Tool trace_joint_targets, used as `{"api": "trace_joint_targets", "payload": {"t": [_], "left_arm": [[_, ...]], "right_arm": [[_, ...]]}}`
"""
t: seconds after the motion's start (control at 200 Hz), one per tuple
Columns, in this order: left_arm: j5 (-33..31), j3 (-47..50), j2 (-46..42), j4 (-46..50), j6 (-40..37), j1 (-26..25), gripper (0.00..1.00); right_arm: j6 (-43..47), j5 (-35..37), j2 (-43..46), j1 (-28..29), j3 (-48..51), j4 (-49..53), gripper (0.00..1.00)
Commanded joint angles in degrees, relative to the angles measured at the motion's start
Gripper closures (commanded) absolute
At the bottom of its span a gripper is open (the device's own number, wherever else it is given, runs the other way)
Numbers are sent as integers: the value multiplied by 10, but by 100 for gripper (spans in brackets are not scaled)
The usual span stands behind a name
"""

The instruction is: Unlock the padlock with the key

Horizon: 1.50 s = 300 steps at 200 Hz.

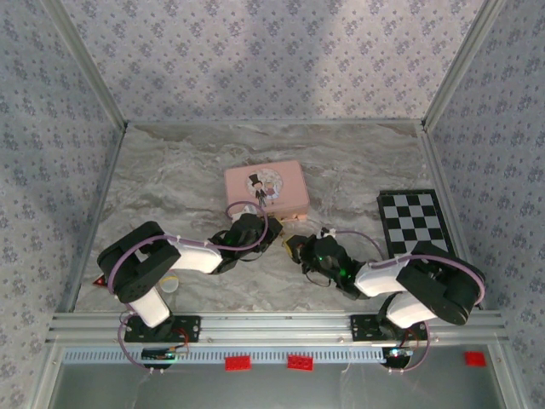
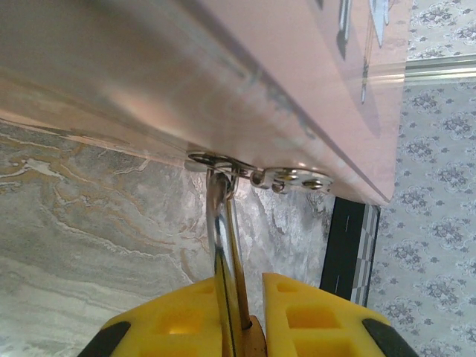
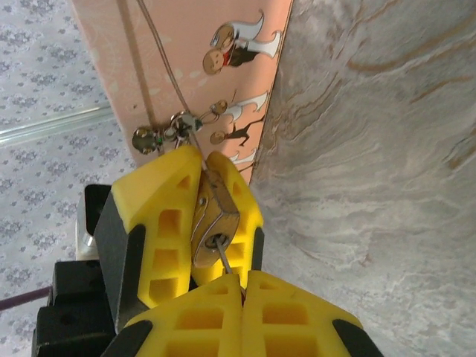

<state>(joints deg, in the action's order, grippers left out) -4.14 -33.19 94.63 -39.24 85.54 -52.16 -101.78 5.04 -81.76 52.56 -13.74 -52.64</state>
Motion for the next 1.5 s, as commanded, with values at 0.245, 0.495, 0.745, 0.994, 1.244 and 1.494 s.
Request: {"api": "trace_joint_targets", "payload": {"t": [0.245,0.495,0.745,0.994,1.244,1.494], "left_arm": [[53,-12,-33,-88,0,-29,100],[38,-9,-56,-70,-13,-29,100],[46,-18,-51,-85,-13,-29,100],[47,-22,-53,-86,-17,-29,100],[54,-18,-53,-83,-20,-29,100],[58,-22,-46,-89,-18,-35,100]], "right_arm": [[0,19,15,-12,-4,-26,100],[18,39,95,-28,13,86,100],[25,28,101,-30,0,103,100],[5,11,34,-27,2,14,100],[-4,7,34,-41,11,-9,100],[0,2,36,-52,7,-6,100]]}}
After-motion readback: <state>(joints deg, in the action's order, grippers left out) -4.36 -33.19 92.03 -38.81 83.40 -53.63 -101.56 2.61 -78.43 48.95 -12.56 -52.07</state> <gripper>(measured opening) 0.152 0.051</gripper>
